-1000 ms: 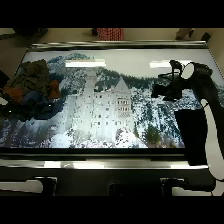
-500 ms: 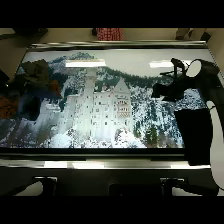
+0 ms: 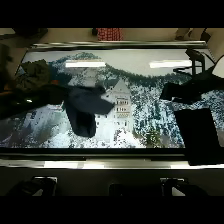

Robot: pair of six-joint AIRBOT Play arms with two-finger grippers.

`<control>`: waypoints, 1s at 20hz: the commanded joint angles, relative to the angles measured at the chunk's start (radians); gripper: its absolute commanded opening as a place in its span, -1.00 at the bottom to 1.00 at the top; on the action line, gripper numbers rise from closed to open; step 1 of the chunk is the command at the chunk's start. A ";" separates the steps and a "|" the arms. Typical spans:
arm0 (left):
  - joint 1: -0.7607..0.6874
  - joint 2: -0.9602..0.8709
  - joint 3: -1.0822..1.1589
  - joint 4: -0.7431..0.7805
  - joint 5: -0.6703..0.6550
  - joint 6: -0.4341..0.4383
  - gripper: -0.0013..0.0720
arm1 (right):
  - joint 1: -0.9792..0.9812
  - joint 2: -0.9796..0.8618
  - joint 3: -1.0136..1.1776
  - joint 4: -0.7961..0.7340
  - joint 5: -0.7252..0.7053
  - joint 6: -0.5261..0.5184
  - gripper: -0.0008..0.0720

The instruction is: Fold the shirts.

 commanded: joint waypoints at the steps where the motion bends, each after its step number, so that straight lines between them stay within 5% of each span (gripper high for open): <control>1: -0.151 -0.146 -0.047 -0.002 0.003 -0.003 -0.89 | 0.000 0.071 0.000 -0.002 0.066 0.000 0.67; 6: -0.229 -0.525 -0.030 -0.091 -0.038 0.001 -0.84 | 0.000 0.076 -0.002 -0.004 0.036 0.000 0.67; 7: -0.233 -0.573 -0.014 -0.148 -0.068 0.000 -0.10 | 0.000 0.071 -0.005 -0.005 0.018 -0.001 0.67; 8: -0.224 -0.611 0.019 -0.198 -0.123 0.011 0.99 | 0.000 0.067 -0.016 -0.006 -0.003 -0.006 0.67; 10: -0.175 -0.622 0.109 -0.174 -0.237 0.079 0.99 | 0.000 0.048 -0.053 -0.006 -0.030 -0.029 0.67; 16: 0.052 -0.452 0.132 0.223 -0.549 0.057 0.95 | 0.000 -0.012 -0.433 0.228 -0.110 -0.159 0.70; 20: 0.031 -0.317 -0.227 0.091 -0.418 0.058 0.94 | 0.000 -0.026 -0.701 0.382 -0.205 -0.262 0.89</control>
